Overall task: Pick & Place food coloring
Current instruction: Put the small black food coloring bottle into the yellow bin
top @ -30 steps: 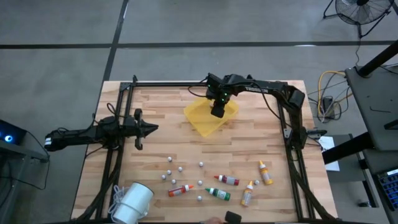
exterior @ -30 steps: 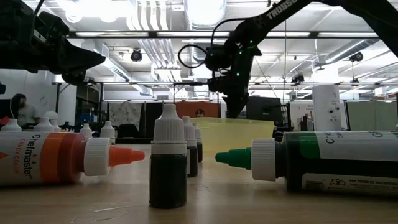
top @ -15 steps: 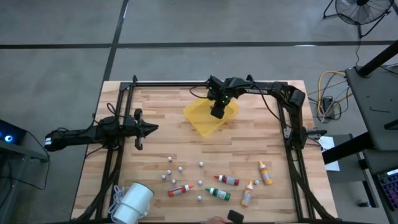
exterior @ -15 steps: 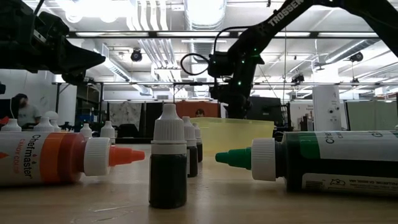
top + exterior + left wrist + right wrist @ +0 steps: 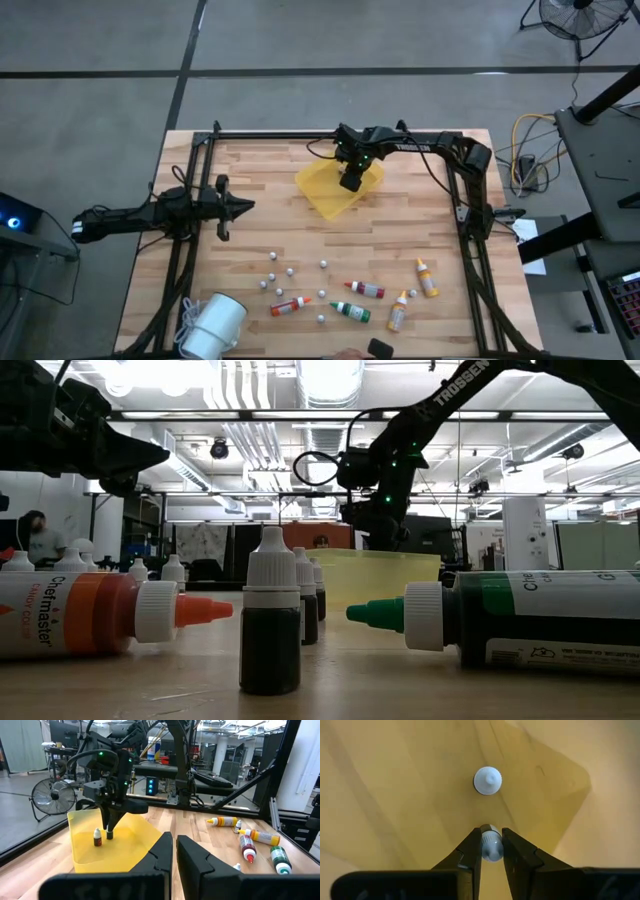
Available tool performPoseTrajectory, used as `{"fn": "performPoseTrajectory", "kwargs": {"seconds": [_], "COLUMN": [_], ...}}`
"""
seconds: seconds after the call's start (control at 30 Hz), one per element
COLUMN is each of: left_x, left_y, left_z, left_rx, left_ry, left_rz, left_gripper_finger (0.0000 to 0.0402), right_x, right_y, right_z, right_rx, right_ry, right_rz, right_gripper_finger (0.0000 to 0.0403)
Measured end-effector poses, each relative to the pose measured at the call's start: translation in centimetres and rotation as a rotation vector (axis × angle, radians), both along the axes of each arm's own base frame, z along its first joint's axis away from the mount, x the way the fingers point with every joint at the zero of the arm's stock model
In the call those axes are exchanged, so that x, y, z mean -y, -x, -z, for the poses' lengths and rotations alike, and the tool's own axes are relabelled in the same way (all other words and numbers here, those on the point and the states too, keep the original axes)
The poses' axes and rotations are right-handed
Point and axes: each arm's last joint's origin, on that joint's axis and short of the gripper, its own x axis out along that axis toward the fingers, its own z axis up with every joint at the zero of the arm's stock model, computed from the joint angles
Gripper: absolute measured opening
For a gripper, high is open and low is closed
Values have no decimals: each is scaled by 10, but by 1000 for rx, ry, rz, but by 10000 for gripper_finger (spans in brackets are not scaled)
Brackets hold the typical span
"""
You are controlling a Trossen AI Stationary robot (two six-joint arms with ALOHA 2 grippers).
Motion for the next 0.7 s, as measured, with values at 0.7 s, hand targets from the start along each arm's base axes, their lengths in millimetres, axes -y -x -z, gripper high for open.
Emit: {"fn": "performPoseTrajectory", "kwargs": {"seconds": [0.7], "left_x": [0], "left_y": [0], "left_z": [0], "left_rx": [0], "left_ry": [0], "left_rz": [0], "left_gripper_finger": [0], "right_x": [-5], "right_y": [9], "right_z": [-28], "right_rx": [42], "right_ry": [5], "right_rz": [36], "right_gripper_finger": [141]}}
